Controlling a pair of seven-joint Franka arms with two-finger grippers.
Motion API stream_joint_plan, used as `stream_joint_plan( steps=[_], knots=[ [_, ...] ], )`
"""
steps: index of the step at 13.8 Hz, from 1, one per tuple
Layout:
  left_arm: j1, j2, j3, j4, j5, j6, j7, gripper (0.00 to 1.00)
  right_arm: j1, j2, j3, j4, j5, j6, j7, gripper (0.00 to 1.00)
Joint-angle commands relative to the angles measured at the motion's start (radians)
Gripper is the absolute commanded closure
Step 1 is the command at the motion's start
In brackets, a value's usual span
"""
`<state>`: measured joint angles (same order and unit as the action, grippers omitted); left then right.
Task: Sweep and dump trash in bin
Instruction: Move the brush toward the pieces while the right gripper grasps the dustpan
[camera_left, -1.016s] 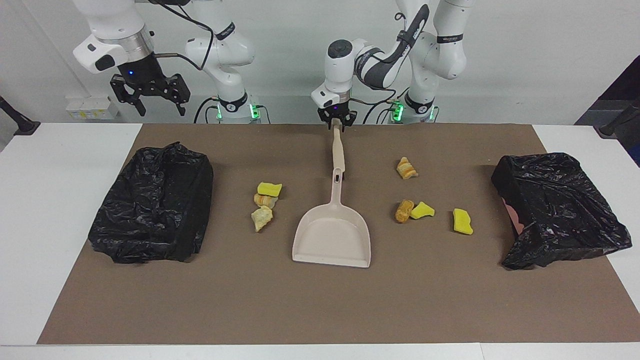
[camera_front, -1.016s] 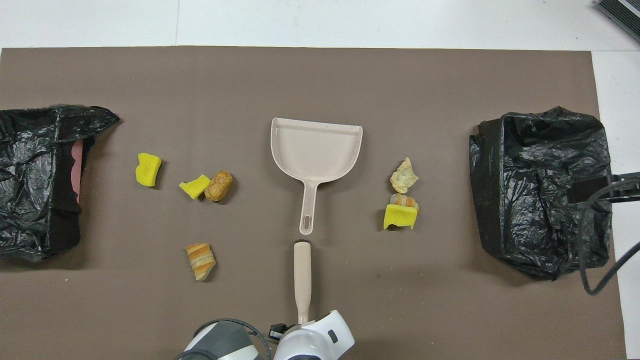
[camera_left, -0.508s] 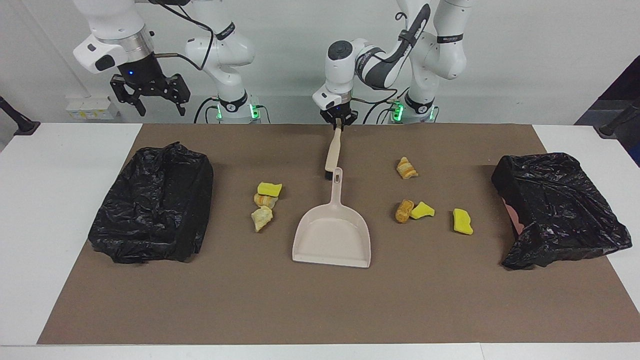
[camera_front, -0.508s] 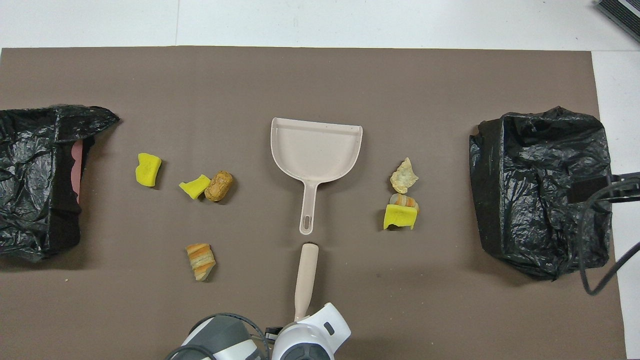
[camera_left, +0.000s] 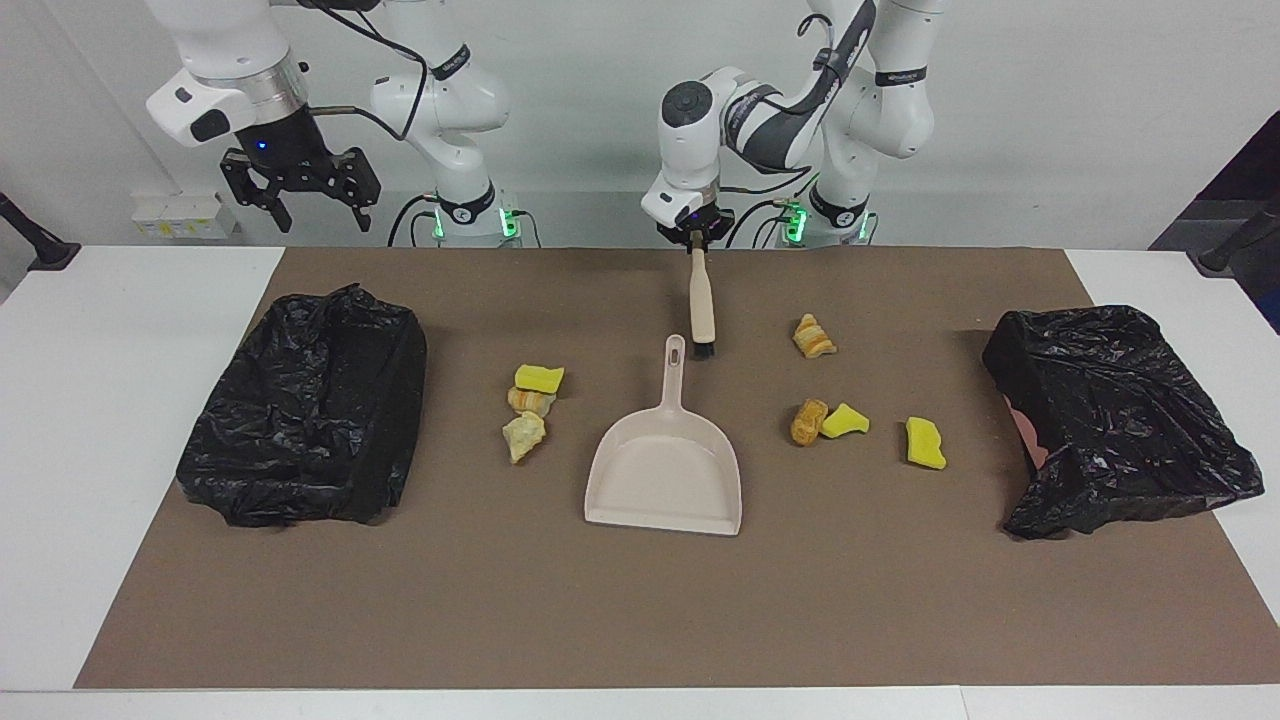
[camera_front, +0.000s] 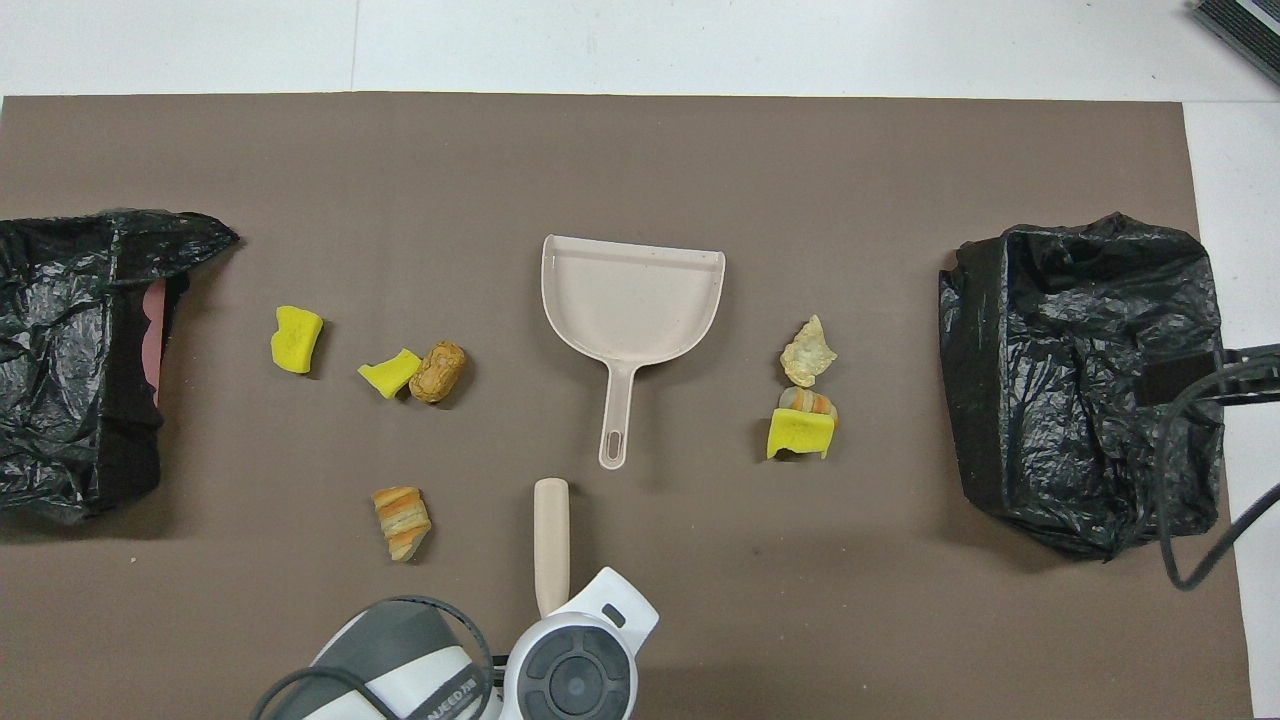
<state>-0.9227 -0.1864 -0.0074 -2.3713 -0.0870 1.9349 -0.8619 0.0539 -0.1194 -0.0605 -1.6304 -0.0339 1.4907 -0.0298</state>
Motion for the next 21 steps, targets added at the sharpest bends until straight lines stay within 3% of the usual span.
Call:
stream_joint_plan(
  steps=[1,7,10,12,16,19,21],
  knots=[
    [0.053,-0.051,-0.006,-0.006,-0.004,-0.073,-0.008,1.0,-0.002,-0.011,-0.006,-0.006,0.014,0.0,-0.022,0.0],
    [0.197,-0.053,-0.005,-0.011,-0.004,-0.113,0.164,1.0,0.011,-0.019,0.03,-0.04,0.025,-0.004,-0.084,0.0],
    [0.24,-0.053,-0.005,-0.006,-0.004,-0.14,0.06,1.0,0.012,-0.002,0.146,-0.086,0.026,0.067,0.087,0.0],
    [0.242,-0.074,-0.005,-0.011,-0.004,-0.155,-0.081,1.0,0.012,0.064,0.256,-0.103,0.058,0.147,0.303,0.0],
    [0.254,-0.168,-0.008,-0.054,-0.004,-0.203,-0.224,1.0,0.041,0.232,0.399,-0.094,0.091,0.328,0.604,0.0],
    [0.262,-0.266,-0.006,-0.192,-0.008,-0.139,-0.217,1.0,0.073,0.357,0.49,-0.089,0.088,0.509,0.83,0.0],
    [0.269,-0.269,-0.003,-0.209,-0.013,-0.12,-0.169,1.0,0.104,0.429,0.514,-0.083,0.083,0.581,0.895,0.0]
  ],
)
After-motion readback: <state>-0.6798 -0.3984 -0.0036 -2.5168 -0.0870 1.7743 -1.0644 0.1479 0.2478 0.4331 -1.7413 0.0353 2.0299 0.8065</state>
